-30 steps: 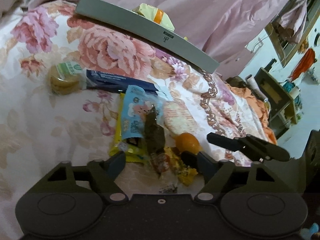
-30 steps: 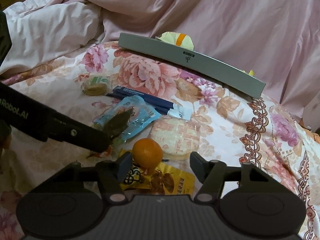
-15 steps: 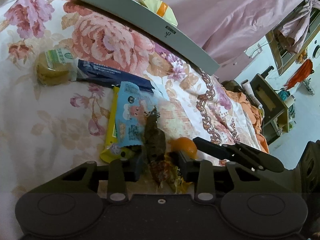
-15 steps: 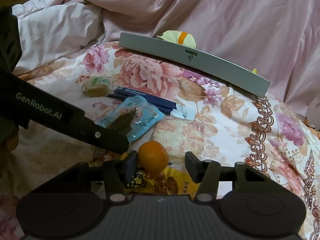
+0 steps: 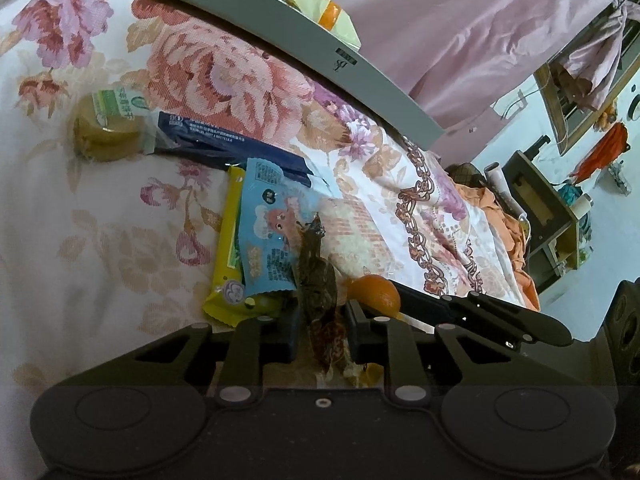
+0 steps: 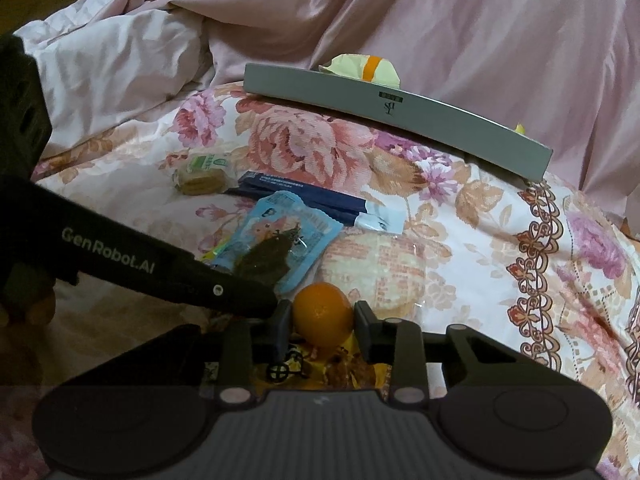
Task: Organize snacks
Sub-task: 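Grasp the brown snack stick with the left tool while the right tool grasps the tangerine, then carry the snack stick and tangerine over the grey tray with both tools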
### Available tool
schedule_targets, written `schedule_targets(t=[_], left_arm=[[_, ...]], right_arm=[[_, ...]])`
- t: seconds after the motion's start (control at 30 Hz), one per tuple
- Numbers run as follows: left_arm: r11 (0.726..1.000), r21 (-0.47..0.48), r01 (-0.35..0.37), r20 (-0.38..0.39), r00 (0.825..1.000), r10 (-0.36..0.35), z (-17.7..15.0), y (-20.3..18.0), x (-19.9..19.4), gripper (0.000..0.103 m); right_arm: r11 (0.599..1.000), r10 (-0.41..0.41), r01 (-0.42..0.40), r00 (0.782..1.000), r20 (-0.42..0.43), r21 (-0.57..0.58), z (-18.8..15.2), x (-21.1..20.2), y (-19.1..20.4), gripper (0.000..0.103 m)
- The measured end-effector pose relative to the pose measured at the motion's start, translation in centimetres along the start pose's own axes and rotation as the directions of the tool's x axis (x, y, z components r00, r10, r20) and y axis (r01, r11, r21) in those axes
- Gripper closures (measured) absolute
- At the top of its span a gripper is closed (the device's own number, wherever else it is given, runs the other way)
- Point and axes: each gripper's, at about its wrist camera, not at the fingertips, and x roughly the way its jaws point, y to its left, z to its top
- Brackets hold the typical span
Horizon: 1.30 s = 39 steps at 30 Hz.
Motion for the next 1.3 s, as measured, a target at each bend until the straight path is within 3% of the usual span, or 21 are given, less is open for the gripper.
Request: schedule_targets(t=[0.2, 0.67, 0.9, 1.3], left_arm=[[0.999, -0.03, 0.013, -0.009, 1.0, -0.013, -0.1, 0.5, 0.2, 0.076], [0.998, -0.018, -0.061, 0.002, 0.998, 0.061, -0.8, -0.2, -2.2, 0.088], [0.994, 0.07, -0.082, 0.026, 0.996, 0.08, -1.5, -1.9, -3.4, 0.092], [0.99, 0.082, -0.111, 0.093, 0.99, 0.103, -2.8, -2.7, -5.4, 0.095]], right_arm=[[1.0, 0.002, -0.002, 1.0, -0.005, 0.009, 0.0, 0.0, -0.2, 0.066], [0.999, -0.045, 0.044, 0.999, -0.016, -0.018, 0.1, -0.8, 0.1, 0.066], [0.991, -0.084, 0.084, 0.996, -0.003, -0.101, -0.1, -1.3, 1.2, 0.066], [0.986, -0.094, 0.098, 0.995, 0.04, -0.136, -0.1, -2.3, 1.8, 0.067]])
